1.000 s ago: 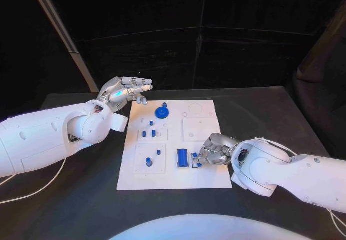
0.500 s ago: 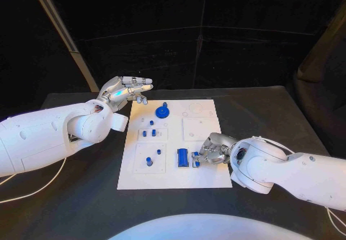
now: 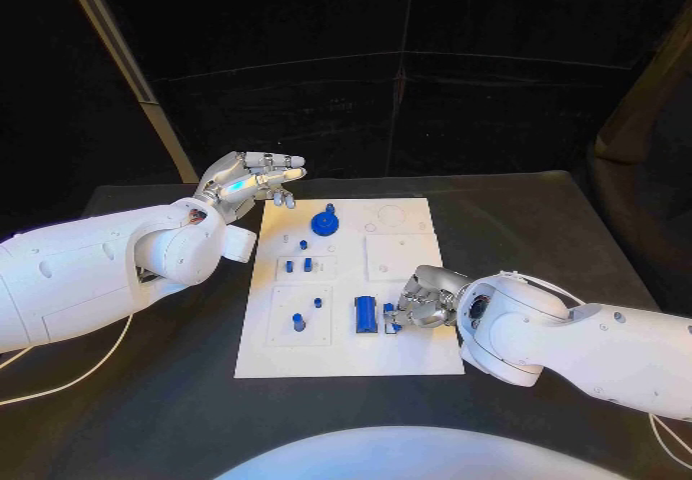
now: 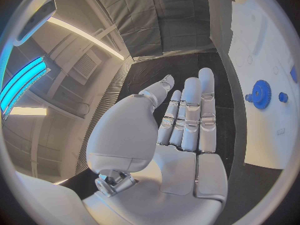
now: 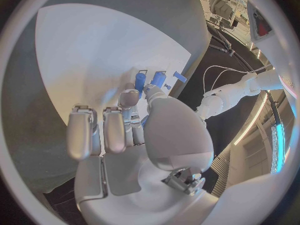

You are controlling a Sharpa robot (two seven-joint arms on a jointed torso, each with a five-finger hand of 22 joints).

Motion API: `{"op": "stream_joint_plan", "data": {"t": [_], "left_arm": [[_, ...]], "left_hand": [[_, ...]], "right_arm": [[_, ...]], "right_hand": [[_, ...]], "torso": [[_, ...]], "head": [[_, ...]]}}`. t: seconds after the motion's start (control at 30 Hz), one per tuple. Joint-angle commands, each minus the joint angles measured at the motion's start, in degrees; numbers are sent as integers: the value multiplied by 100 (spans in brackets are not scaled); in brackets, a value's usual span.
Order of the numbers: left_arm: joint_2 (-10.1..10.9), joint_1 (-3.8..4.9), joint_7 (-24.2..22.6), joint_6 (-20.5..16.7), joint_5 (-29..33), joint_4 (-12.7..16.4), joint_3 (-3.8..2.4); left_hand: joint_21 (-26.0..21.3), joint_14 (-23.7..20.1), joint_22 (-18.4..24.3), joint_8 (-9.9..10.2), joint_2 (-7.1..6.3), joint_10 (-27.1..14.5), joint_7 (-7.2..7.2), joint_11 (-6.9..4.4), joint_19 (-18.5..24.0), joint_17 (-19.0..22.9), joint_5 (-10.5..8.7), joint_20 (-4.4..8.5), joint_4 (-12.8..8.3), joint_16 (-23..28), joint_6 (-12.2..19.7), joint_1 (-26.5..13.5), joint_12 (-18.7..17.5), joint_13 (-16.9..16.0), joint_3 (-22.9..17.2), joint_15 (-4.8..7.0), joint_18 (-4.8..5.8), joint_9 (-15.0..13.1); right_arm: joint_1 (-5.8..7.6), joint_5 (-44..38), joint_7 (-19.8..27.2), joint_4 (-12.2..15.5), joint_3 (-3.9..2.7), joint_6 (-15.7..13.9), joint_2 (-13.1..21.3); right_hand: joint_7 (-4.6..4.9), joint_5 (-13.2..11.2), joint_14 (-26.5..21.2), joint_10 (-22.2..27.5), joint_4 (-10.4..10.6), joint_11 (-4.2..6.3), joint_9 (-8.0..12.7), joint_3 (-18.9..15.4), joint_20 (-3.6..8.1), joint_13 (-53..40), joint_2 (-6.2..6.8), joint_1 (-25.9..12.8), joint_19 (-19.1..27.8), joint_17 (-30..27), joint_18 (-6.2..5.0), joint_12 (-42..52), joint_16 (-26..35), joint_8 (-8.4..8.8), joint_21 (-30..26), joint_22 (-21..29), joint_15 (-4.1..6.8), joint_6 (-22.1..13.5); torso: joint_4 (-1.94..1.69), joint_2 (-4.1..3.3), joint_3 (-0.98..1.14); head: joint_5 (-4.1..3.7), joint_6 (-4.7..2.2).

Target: Assemble the parts on the task board

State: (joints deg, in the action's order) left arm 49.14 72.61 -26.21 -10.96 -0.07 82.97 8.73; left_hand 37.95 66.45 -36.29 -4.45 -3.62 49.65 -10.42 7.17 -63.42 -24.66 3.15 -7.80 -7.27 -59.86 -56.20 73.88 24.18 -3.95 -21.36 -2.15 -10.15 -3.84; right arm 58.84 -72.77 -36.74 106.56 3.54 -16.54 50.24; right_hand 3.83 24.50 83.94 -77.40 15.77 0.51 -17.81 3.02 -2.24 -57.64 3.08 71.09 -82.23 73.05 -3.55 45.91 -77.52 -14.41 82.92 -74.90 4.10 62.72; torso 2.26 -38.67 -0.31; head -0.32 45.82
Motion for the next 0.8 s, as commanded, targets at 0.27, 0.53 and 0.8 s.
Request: {"op": "stream_joint_plan", "data": {"t": [0.27, 0.53, 0.8], "left_arm": [[3, 8, -1, 59, 13, 7, -5], [3, 8, -2, 58, 13, 4, -5], [2, 8, 0, 58, 13, 0, -5]], "left_hand": [[-31, -49, 8, 22, 34, -40, -1, 0, 25, 9, -23, -14, 1, 3, 29, 1, 33, 6, 45, -7, -34, 3], [-31, -49, 8, 22, 34, -40, -1, 0, 25, 9, -23, -14, 1, 3, 29, 1, 33, 6, 45, -7, -34, 3], [-31, -49, 8, 22, 34, -40, -1, 0, 25, 9, -23, -14, 1, 3, 29, 1, 33, 6, 45, -7, -34, 3]], "right_arm": [[6, -62, 63, 46, 0, 92, -18], [6, -68, 101, 70, 0, -9, 5], [6, -96, 138, 73, 0, -60, 73]], "right_hand": [[-17, 122, 323, -90, 73, 20, -32, -163, 18, -80, -55, -282, -29, 49, 61, 109, -51, 28, 36, -277, 30, 101], [-39, -80, 330, -137, 81, 33, -65, -460, 28, -158, -183, -643, -48, 91, 67, 159, -78, 56, 53, -311, 42, 152], [-43, -239, 328, -138, 53, 36, -90, -658, 30, -183, -220, -783, -47, 90, 67, 146, -73, 81, 51, -313, 44, 159]], "torso": [[5, 3, 0], [4, 1, 0], [4, 9, -1]], "head": [[-14, 8], [-12, 11], [-22, 8]]}}
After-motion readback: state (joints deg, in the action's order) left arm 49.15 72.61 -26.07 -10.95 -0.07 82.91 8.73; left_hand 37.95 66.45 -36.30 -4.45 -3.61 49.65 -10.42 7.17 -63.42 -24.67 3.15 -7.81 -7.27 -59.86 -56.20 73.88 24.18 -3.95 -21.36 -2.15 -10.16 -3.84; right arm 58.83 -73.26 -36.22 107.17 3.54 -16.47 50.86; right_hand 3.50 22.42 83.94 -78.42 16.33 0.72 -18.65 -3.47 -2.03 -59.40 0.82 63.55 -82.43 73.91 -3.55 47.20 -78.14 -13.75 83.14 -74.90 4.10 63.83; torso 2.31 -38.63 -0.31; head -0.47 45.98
